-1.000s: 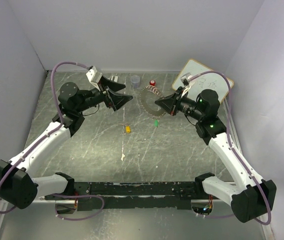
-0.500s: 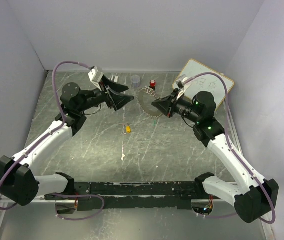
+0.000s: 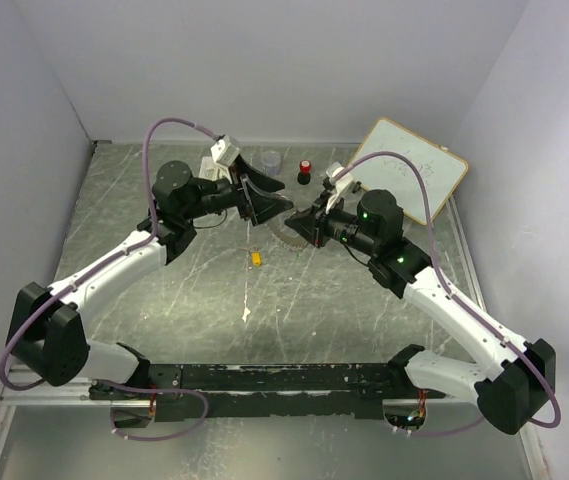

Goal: Put the keys on the keyring

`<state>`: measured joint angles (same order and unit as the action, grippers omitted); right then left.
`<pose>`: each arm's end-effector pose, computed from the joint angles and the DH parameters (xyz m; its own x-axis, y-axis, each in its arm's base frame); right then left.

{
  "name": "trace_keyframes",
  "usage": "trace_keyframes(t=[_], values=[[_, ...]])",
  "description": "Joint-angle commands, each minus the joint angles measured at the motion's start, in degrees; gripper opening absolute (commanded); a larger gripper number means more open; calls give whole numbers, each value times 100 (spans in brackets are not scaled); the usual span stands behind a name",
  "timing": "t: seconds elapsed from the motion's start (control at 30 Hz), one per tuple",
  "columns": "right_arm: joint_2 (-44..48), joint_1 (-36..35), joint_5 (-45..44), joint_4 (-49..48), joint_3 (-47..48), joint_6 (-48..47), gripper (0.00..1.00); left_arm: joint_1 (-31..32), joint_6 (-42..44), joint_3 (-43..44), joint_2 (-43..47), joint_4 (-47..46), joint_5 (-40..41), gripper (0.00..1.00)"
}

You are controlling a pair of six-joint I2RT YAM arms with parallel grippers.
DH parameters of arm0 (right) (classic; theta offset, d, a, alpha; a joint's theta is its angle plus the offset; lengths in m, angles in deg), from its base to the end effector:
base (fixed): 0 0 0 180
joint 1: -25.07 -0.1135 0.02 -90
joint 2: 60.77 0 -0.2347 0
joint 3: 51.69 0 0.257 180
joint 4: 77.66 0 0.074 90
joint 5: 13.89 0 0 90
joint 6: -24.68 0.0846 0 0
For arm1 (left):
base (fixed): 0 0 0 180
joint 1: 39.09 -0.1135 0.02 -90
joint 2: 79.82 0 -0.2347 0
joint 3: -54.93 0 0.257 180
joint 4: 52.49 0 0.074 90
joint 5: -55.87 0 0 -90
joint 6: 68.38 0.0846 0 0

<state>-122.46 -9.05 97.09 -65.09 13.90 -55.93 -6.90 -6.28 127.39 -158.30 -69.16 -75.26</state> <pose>0.2449 0.2025 0.3145 -0.2564 0.0103 -0.9665 -0.7855 0.5805 0.2145 0.2785 -0.2410 0.3420 -0.3055 -0.2241 -0.9254 0.9113 0.2129 -0.3524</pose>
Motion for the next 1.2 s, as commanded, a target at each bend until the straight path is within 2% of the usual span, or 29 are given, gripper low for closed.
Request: trace_keyframes(t=[0.0, 0.27, 0.67, 0.87, 1.17], values=[[26, -124, -240, -200, 246, -126, 0, 114, -30, 376, -203, -139, -257, 78], [-51, -129, -555, 28, 461, -15, 0, 200, -97, 476, -194, 54, -385, 71], [-332, -132, -988, 312, 937, 246, 0, 681, -705, 220, 1, -572, -416, 69], [-250, -130, -957, 297, 942, 308, 0, 716, -623, 283, 250, -422, -266, 70], [-238, -125, -1063, 296, 924, 280, 0, 717, -1079, 195, 325, -996, -441, 70]])
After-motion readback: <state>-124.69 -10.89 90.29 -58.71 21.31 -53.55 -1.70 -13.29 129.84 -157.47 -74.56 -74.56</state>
